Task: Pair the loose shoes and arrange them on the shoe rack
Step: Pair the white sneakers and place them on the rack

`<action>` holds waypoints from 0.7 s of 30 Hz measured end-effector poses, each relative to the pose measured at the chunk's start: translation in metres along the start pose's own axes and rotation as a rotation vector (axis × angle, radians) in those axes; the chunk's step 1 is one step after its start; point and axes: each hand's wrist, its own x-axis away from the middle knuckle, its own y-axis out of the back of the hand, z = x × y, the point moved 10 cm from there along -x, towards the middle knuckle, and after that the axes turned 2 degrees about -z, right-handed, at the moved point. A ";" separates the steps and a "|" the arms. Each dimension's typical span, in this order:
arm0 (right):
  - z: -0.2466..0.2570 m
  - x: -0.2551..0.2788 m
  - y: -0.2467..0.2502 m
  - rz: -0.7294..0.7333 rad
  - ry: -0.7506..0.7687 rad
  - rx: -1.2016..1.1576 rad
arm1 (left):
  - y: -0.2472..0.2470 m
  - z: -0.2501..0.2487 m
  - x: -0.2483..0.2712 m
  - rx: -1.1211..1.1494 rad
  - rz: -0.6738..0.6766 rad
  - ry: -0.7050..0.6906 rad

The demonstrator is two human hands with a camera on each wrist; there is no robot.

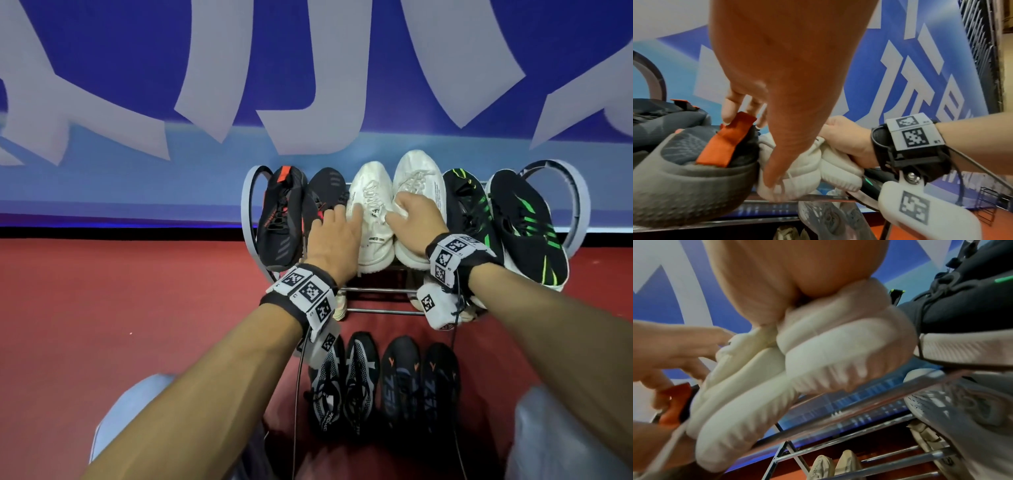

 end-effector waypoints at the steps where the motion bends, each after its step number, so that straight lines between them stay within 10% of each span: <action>1: 0.002 -0.001 0.004 -0.011 0.009 -0.028 | -0.004 -0.007 0.000 -0.009 0.022 -0.038; 18: -0.015 -0.011 -0.008 0.407 -0.138 -0.101 | -0.028 -0.039 -0.008 -0.099 0.118 0.041; 21: -0.037 -0.026 0.056 0.069 -0.115 0.029 | -0.014 -0.055 -0.015 -0.135 0.033 0.017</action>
